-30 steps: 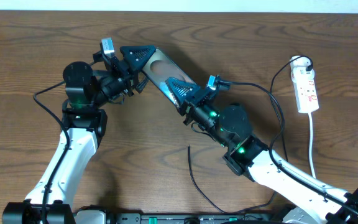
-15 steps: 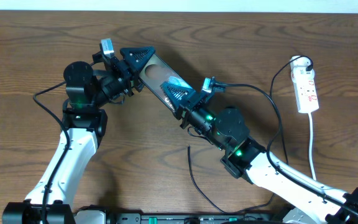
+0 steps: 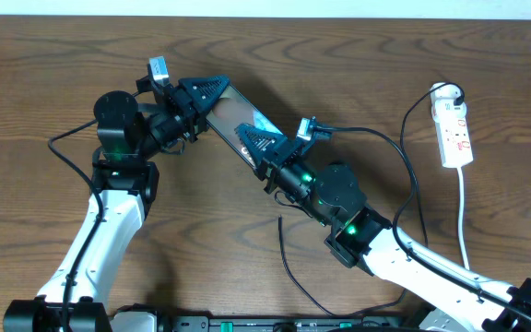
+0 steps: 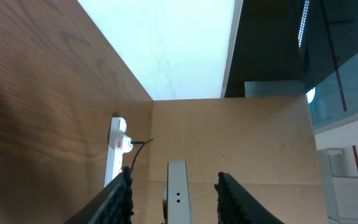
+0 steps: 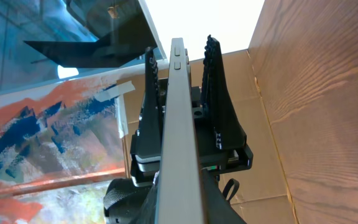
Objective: Plug charger to phone and switch on socket
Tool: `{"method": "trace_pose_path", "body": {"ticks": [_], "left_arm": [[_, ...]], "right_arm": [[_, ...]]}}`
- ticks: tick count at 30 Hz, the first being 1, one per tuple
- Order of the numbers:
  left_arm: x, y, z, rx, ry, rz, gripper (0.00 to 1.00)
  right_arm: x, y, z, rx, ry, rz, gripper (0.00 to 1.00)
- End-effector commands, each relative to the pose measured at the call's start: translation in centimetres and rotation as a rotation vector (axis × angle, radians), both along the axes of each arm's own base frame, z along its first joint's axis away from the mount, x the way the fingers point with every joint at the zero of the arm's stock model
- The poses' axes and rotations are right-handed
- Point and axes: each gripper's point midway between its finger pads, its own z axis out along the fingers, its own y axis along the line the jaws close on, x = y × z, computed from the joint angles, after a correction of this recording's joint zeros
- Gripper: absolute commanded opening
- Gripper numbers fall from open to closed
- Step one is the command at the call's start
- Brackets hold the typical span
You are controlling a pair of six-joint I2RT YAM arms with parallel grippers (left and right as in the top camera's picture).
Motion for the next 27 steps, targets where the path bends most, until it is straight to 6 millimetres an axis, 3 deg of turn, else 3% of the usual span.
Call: {"method": "trace_pose_path", "body": {"ticks": [1, 6, 22, 23, 25, 27], "left_arm": [[0.26, -0.06, 0.44, 0.009, -0.024, 0.002, 0.35], [0.26, -0.06, 0.44, 0.009, -0.024, 0.002, 0.09], [0.25, -0.06, 0.44, 0.009, -0.024, 0.002, 0.07], [0.25, -0.07, 0.43, 0.009, -0.024, 0.002, 0.08], [0.25, -0.06, 0.43, 0.009, -0.024, 0.002, 0.08], [0.25, -0.05, 0.43, 0.009, -0.024, 0.002, 0.07]], "right_arm": [[-0.35, 0.29, 1.43, 0.016, -0.041, 0.008, 0.01], [-0.42, 0.37, 1.39, 0.015, -0.040, 0.010, 0.01], [-0.32, 0.30, 1.29, 0.011, -0.040, -0.005, 0.02], [-0.27, 0.26, 1.30, 0.011, -0.040, -0.008, 0.06], [-0.09, 0.09, 1.30, 0.012, -0.039, -0.021, 0.24], [0.01, -0.02, 1.33, 0.010, -0.042, -0.029, 0.51]]}}
